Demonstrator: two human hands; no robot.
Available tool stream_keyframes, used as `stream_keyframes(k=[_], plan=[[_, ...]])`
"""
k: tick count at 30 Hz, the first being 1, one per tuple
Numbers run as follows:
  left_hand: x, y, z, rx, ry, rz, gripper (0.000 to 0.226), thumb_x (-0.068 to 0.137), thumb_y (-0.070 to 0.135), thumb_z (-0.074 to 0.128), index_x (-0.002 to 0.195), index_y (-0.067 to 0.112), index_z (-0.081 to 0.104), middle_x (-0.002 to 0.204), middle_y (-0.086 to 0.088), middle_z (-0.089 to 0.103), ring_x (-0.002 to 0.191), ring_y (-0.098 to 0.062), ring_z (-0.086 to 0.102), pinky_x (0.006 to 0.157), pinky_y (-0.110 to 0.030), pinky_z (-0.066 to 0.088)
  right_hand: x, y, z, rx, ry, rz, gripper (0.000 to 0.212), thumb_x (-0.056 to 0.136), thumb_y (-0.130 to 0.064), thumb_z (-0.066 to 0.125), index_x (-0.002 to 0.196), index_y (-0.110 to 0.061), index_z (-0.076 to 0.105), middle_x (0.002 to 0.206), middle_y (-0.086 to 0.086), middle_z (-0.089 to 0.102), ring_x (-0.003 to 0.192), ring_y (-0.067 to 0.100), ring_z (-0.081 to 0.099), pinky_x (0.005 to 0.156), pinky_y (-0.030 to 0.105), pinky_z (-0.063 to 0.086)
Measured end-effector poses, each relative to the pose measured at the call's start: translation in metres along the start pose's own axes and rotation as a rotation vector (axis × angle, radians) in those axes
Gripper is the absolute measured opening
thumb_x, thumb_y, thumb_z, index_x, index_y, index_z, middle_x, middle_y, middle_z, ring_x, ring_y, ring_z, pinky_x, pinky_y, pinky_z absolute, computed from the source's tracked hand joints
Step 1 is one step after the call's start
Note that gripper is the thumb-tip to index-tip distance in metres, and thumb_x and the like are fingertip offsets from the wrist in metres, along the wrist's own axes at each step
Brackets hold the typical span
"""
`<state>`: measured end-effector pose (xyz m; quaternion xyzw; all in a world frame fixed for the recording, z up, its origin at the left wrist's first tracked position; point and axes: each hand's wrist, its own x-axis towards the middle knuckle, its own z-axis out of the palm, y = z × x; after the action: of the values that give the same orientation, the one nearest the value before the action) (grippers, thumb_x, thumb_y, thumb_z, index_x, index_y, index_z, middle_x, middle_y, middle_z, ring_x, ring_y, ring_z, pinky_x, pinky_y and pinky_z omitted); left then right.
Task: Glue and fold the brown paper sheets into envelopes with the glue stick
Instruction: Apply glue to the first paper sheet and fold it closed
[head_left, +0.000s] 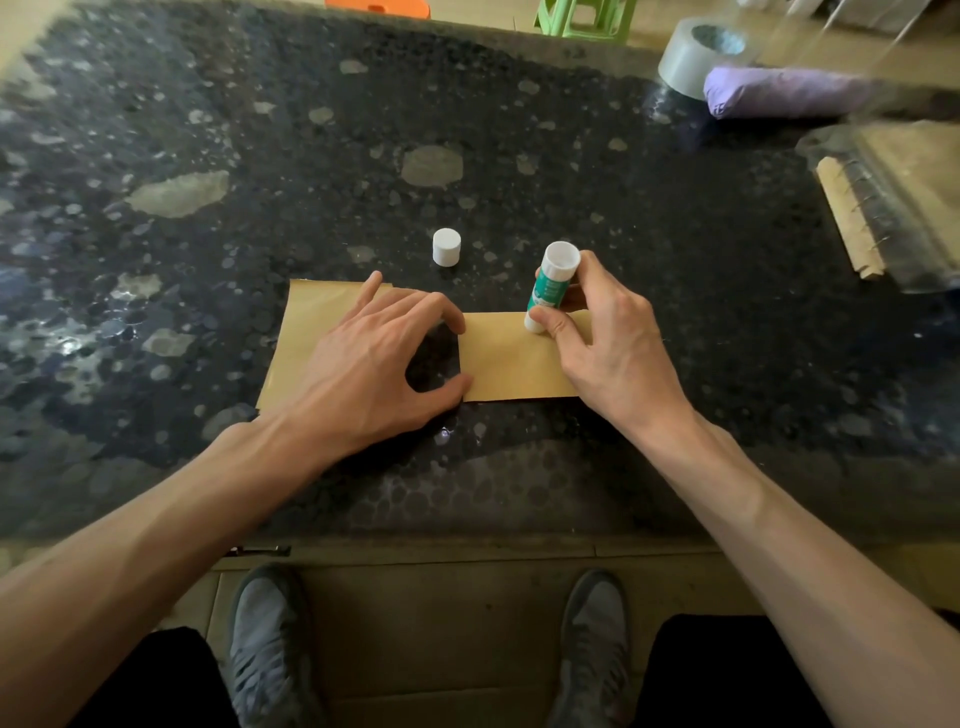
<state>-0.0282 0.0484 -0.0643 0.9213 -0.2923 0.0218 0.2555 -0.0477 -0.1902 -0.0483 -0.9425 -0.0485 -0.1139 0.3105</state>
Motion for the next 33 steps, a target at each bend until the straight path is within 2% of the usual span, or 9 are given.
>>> stream_keyframes(k=[8,13,17,20,24,29,33], plan=[[0.001,-0.001,0.0,-0.003,-0.005,0.013,0.047,0.086,0.063,0.057,0.119,0.03,0.057,0.122,0.014,0.065,0.124,-0.008,0.055,0.128,-0.048,0.02,-0.003,0.008,-0.007,-0.017,0.018,0.009,0.035,0.1,-0.024,0.07,0.128,-0.011,0.055,0.122,0.0,0.065,0.107,0.002,0.053,0.085,0.002,0.036],[0.001,-0.001,-0.001,0.0,-0.013,0.01,0.048,0.086,0.064,0.056,0.12,0.03,0.057,0.124,0.013,0.065,0.125,-0.009,0.055,0.128,-0.048,0.019,-0.004,0.013,-0.011,-0.022,0.027,0.027,0.032,0.1,-0.024,0.07,0.125,-0.012,0.055,0.12,-0.001,0.065,0.107,0.003,0.055,0.086,0.002,0.036],[0.001,-0.001,-0.002,-0.001,-0.023,0.01,0.049,0.086,0.065,0.055,0.12,0.03,0.056,0.125,0.012,0.065,0.124,-0.009,0.056,0.128,-0.049,0.019,-0.005,0.015,-0.014,-0.033,0.035,0.037,0.032,0.1,-0.023,0.07,0.125,-0.012,0.056,0.123,0.002,0.066,0.112,0.01,0.06,0.093,0.016,0.044],[0.001,-0.002,-0.002,-0.003,-0.025,0.01,0.049,0.086,0.065,0.055,0.121,0.031,0.056,0.126,0.012,0.065,0.125,-0.01,0.055,0.129,-0.049,0.019,-0.005,0.015,-0.016,-0.04,0.035,0.051,0.032,0.1,-0.023,0.07,0.126,-0.011,0.056,0.124,0.002,0.066,0.115,0.015,0.062,0.093,0.02,0.045],[0.001,-0.001,-0.001,-0.003,-0.021,0.01,0.048,0.087,0.064,0.056,0.12,0.031,0.056,0.125,0.012,0.065,0.125,-0.01,0.056,0.129,-0.049,0.019,-0.005,0.017,-0.018,-0.049,0.036,0.068,0.033,0.1,-0.022,0.07,0.127,-0.011,0.055,0.123,0.0,0.065,0.111,0.007,0.057,0.094,0.02,0.044],[0.001,-0.001,-0.002,0.002,-0.018,0.009,0.044,0.087,0.057,0.066,0.121,0.03,0.056,0.126,0.011,0.065,0.127,-0.011,0.055,0.129,-0.048,0.018,-0.005,0.022,-0.019,-0.058,0.058,0.066,0.031,0.1,-0.022,0.07,0.125,-0.011,0.055,0.112,-0.012,0.056,0.104,0.003,0.053,0.09,0.02,0.045],[0.001,0.001,-0.003,0.012,-0.02,0.01,0.045,0.087,0.057,0.066,0.121,0.03,0.056,0.127,0.01,0.065,0.127,-0.012,0.055,0.129,-0.049,0.018,-0.006,0.023,-0.02,-0.061,0.057,0.065,0.032,0.1,-0.022,0.069,0.126,-0.01,0.054,0.115,-0.009,0.057,0.106,0.003,0.052,0.091,0.021,0.046]])
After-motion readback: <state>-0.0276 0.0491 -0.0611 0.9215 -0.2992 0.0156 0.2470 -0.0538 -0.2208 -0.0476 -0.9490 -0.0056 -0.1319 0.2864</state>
